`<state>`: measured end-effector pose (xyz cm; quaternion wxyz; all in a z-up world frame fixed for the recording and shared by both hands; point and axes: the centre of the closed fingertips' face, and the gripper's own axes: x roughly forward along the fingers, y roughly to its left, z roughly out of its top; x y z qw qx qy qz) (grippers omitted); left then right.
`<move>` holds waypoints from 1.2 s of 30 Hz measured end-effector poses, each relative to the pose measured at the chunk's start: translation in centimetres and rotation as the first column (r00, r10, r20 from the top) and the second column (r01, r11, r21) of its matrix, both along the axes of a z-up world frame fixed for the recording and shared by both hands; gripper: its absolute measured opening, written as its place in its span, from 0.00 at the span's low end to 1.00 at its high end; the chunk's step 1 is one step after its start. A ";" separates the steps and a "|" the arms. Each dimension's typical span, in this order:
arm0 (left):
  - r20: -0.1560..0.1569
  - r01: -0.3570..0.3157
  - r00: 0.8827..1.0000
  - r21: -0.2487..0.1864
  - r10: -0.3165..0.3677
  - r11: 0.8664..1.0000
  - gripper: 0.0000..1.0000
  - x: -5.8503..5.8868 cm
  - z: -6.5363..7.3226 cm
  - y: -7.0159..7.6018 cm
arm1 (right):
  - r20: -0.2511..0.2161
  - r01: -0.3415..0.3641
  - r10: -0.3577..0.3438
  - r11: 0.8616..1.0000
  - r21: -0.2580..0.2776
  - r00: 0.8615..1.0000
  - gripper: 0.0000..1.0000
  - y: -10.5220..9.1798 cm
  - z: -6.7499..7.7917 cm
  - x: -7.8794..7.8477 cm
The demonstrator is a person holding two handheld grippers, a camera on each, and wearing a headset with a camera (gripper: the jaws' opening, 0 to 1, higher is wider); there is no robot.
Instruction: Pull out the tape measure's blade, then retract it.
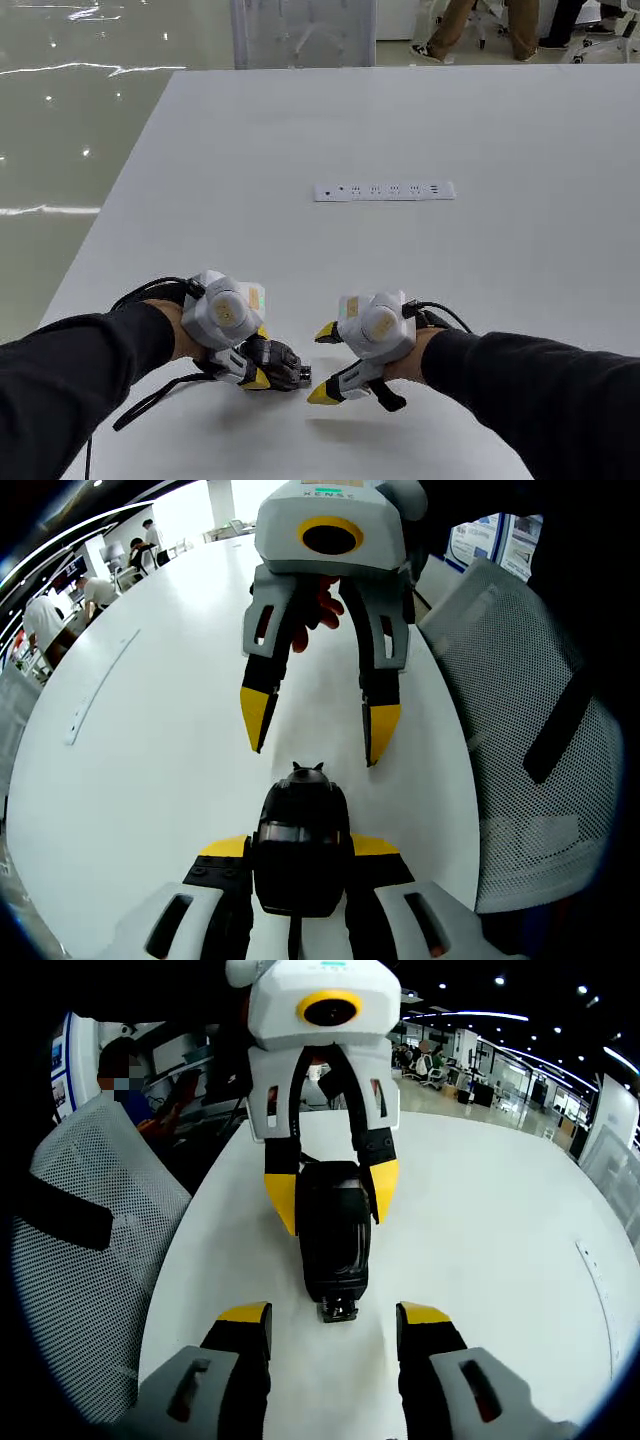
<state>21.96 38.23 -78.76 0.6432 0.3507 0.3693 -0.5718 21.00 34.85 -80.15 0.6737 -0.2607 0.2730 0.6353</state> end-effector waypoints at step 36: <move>-0.035 0.010 0.999 0.038 -0.008 0.999 0.31 -0.1 -0.4 0.2 | 0.030 -0.059 0.060 0.997 -0.044 0.998 0.09 0.6 -2.2 0.4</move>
